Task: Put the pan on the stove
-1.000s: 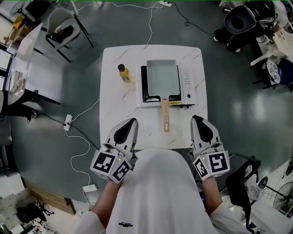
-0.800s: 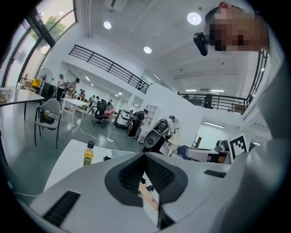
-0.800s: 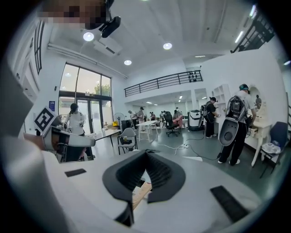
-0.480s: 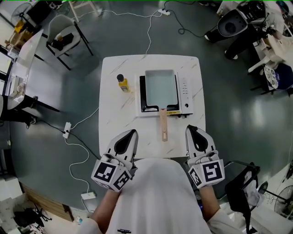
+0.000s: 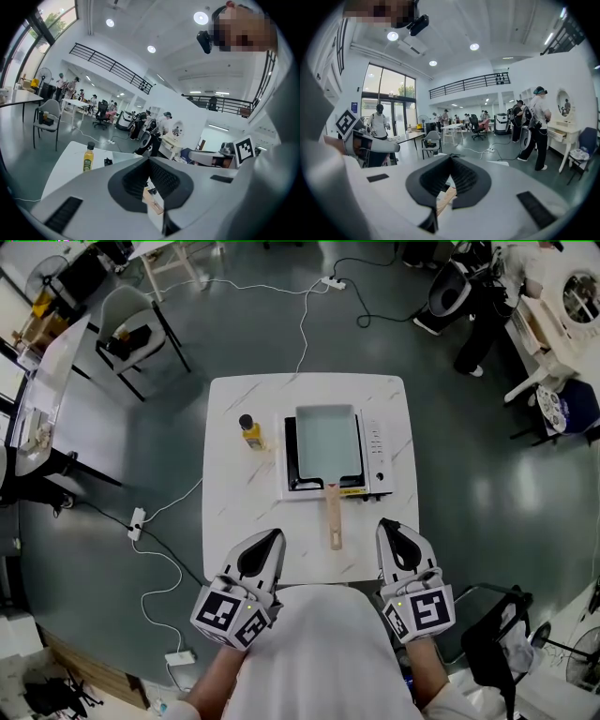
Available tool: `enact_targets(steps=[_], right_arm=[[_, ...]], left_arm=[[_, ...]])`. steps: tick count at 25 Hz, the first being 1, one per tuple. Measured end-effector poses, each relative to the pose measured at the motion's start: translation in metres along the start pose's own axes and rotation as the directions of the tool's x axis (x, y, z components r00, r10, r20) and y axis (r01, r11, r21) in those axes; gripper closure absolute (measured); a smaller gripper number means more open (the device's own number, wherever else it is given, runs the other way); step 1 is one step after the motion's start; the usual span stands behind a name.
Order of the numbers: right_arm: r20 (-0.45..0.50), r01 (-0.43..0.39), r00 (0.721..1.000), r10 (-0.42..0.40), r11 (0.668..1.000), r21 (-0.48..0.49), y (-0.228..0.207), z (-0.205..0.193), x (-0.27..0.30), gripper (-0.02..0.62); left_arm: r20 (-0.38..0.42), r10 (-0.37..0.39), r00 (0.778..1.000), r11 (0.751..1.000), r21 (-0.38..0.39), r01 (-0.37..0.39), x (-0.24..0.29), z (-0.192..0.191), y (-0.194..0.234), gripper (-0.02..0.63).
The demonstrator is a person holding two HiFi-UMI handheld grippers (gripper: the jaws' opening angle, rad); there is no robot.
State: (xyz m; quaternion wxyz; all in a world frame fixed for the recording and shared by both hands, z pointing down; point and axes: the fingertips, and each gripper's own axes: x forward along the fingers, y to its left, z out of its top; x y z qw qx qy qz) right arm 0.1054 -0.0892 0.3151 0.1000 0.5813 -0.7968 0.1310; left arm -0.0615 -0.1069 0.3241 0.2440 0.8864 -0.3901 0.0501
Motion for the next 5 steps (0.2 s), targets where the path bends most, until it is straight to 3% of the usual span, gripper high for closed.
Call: enact_targets(steps=[5], right_arm=[[-0.002,-0.003,1.000,0.003,1.000,0.011,0.0062,0.0010,-0.0018,0.592]], left_arm=[[-0.013,-0.005,1.000,1.000,-0.008,0.005,-0.0033,-0.0021,-0.0024,0.606]])
